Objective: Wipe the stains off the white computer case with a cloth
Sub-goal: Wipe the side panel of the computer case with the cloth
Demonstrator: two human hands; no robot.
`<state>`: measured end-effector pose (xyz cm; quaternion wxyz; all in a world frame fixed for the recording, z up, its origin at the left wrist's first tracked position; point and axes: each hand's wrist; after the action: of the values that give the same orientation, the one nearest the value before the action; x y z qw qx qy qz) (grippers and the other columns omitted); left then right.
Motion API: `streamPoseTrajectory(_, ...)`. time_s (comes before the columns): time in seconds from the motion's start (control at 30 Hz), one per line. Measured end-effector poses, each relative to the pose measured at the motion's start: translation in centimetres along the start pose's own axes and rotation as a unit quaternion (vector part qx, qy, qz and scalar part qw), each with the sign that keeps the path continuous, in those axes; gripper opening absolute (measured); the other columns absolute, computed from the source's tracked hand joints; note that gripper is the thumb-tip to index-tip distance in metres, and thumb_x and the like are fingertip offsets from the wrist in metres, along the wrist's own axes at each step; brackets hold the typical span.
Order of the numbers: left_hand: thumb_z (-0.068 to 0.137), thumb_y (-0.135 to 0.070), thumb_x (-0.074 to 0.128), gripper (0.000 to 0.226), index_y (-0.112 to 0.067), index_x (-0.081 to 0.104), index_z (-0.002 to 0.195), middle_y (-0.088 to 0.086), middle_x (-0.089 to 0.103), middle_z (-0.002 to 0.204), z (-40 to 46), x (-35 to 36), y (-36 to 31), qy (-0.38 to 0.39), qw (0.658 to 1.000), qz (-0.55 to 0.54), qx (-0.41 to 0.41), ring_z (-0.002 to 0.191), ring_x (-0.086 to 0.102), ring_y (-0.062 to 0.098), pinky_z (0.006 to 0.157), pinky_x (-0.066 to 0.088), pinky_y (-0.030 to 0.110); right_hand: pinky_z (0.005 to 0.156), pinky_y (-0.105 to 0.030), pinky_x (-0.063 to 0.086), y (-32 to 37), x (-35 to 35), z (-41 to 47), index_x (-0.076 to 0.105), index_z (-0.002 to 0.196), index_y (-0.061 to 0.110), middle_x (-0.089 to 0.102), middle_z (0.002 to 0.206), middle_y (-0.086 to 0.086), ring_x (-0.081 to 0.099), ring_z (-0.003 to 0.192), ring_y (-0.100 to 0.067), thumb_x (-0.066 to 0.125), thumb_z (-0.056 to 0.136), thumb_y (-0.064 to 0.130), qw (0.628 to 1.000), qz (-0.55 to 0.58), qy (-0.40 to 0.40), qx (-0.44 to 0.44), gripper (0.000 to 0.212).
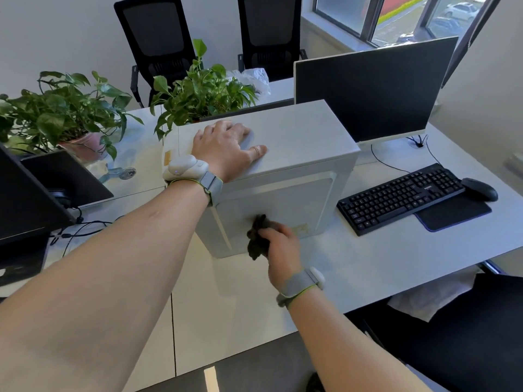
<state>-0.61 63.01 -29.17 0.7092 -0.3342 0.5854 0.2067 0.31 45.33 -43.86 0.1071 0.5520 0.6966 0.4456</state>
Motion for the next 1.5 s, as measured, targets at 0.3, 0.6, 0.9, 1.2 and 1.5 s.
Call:
streamPoseTrajectory(0.3,0.086,-0.079,0.044,0.070,-0.040,0.050,0.143,-0.002,0.043,0.152,0.0,-0.1,-0.2,-0.002,1.000,0.005,-0.001,0.140,0.037,0.026,0.117,0.024,0.044,0.081,-0.025,0.051,5.8,-0.4,1.6,0.057,0.119,0.016,0.067,0.110,0.000,0.065,0.093,-0.017,0.074,0.092,0.019,0.959,0.017,-0.222,-0.178,0.033)
streamPoseTrajectory(0.6,0.085,-0.081,0.043,0.071,-0.040,0.050,0.143,-0.002,0.044,0.152,0.0,-0.1,0.0,-0.002,1.000,0.005,-0.001,0.140,0.038,0.026,0.117,0.025,0.044,0.058,-0.035,0.056,-1.3,-0.6,0.9,0.060,0.095,0.012,0.068,0.090,-0.013,0.067,0.073,-0.027,0.073,0.087,0.006,0.987,-0.159,-0.005,-0.029,0.016)
streamPoseTrajectory(0.9,0.085,-0.080,0.045,0.070,-0.040,0.051,0.142,-0.003,0.045,0.150,0.1,0.0,-0.2,-0.008,1.000,-0.001,0.001,0.139,0.038,0.024,0.117,0.024,0.043,0.083,-0.042,0.059,3.6,-7.0,6.4,0.059,0.105,0.024,0.068,0.106,-0.006,0.067,0.094,-0.026,0.064,0.098,0.023,0.963,0.022,-0.256,-0.075,0.009)
streamPoseTrajectory(1.2,0.083,-0.081,0.044,0.070,-0.040,0.052,0.140,-0.004,0.045,0.148,0.2,0.3,0.0,-0.011,1.000,-0.002,0.002,0.137,0.039,0.025,0.117,0.026,0.043,0.077,-0.042,0.060,-4.2,0.5,4.1,0.068,0.090,0.017,0.070,0.085,-0.005,0.065,0.079,-0.025,0.077,0.085,0.000,0.989,-0.007,-0.132,-0.060,0.019)
streamPoseTrajectory(1.5,0.082,-0.082,0.045,0.072,-0.041,0.052,0.141,-0.005,0.046,0.148,0.2,0.1,0.0,-0.009,1.000,-0.007,0.001,0.137,0.040,0.025,0.117,0.026,0.043,0.052,-0.041,0.057,-2.4,-2.0,4.3,0.061,0.081,-0.013,0.066,0.074,-0.028,0.066,0.056,-0.039,0.052,0.092,0.026,0.968,-0.101,0.146,0.178,0.042)
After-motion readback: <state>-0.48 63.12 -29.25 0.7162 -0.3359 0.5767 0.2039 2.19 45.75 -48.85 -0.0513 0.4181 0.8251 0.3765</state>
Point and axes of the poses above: each hand's wrist, its own z-axis towards the middle knuckle, its own x-axis out of the palm, y = z × x
